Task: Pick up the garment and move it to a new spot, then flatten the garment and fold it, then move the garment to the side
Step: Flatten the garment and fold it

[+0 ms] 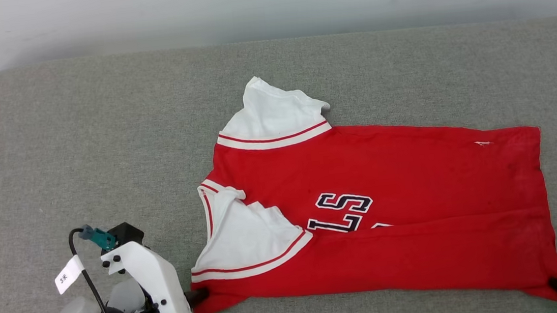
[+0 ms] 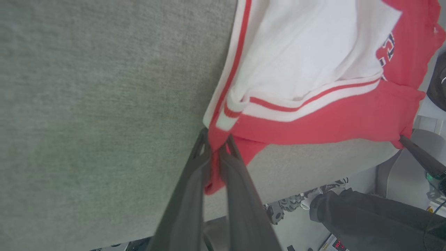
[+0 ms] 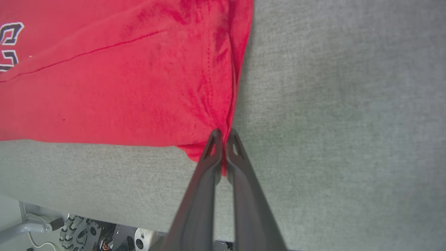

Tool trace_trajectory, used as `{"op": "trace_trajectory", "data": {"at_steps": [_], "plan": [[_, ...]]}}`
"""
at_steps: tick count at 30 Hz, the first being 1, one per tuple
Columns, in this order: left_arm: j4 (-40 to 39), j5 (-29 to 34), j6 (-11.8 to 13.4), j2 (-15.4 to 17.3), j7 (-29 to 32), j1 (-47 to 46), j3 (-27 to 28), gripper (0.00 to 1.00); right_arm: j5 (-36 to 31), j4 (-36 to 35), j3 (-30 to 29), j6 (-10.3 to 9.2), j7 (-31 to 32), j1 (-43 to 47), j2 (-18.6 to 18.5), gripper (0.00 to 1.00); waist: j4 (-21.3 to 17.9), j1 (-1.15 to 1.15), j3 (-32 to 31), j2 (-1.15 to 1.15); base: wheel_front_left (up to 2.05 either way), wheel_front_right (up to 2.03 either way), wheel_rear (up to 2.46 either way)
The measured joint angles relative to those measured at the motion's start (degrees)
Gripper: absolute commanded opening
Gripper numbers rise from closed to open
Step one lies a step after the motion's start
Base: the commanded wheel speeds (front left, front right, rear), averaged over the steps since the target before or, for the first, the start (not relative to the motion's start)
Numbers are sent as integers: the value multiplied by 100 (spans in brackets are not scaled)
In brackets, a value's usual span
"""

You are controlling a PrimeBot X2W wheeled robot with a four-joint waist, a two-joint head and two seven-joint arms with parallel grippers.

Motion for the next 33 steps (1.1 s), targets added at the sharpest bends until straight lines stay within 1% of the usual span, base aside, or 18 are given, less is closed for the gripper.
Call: {"op": "trace_trajectory", "data": {"at_steps": [2, 3, 4, 5, 6, 7, 8, 12, 18, 20, 23, 26, 29, 30, 31, 32, 33], "plan": [[42, 1, -12, -48, -66, -9, 15, 31, -3, 22, 25, 0, 3, -13, -4, 0, -2, 0, 5, 0, 0, 0, 0], [111, 55, -82, -99, -88, -44, -15, 38, 32, 74, 29, 0, 21, -35, 13, 4, -3, 0, 7, 0, 0, 0, 0], [134, 67, -111, -97, -94, -54, -30, 49, 34, 78, 26, 0, 26, -38, 13, 28, -3, 0, 9, 0, 0, 0, 0], [158, 104, -148, -93, -114, -61, -30, 91, 40, 81, 19, 0, 44, -51, 13, 43, -6, 0, 11, 0, 0, 0, 0], [179, 109, -157, -91, -141, -79, -16, 100, 51, 76, 15, 0, 77, -63, 13, 77, -11, 0, 12, 0, 0, 0, 0], [194, 110, -164, -86, -168, -109, 3, 100, 73, 67, 11, 0, 107, -64, 11, 93, -17, 0, 10, 0, 0, 0, 0], [193, 129, -169, -69, -170, -154, 21, 100, 76, 54, -14, 0, 116, -65, 13, 100, -24, 0, 6, 0, 0, 0, 0], [54, 112, -160, 57, -168, -324, 192, 100, 169, -131, -90, 0, 197, -121, 31, 100, -83, 0, -1, 0, 0, 0, 0], [-140, 249, -86, 479, -102, -785, 439, 100, 230, -550, -314, 0, 237, -210, 55, 100, -239, 0, 8, 0, 0, 0, 0], [-143, 252, -89, 512, -60, -872, 459, 100, 230, -606, -355, 0, 236, -229, 63, 100, -272, 0, 10, 0, 0, 0, 0], [16, 400, -97, 649, 79, -1263, 474, 100, 200, -699, -394, 0, 263, -322, 105, 100, -436, 0, 34, 0, 0, 0, 0], [216, 510, -123, 655, 34, -1602, 554, 100, 167, -760, -353, 0, 180, -448, 134, 100, -598, 0, 66, 0, 0, 0, 0], [397, 615, -233, 622, 44, -1894, 537, 100, 162, -767, -234, 0, 47, -582, 197, 100, -774, 0, 131, 0, 0, 0, 0], [397, 615, -233, 622, 44, -1894, 537, 100, 162, -767, -234, 0, 47, -582, 197, 100, -774, 0, 131, 0, 0, 0, 0], [537, 704, -354, 617, 52, -2108, 511, 100, 163, -748, -168, 0, -63, -657, 242, 100, -891, 0, 194, 0, 0, 0, 0], [537, 704, -354, 617, 52, -2108, 511, 100, 163, -748, -168, 0, -63, -657, 242, 100, -891, 0, 194, 0, 0, 0, 0], [720, 836, -409, 614, 88, -2329, 445, 100, 174, -709, -103, 0, -112, -749, 266, 100, -1005, 0, 274, 0, 0, 0, 0]]}}
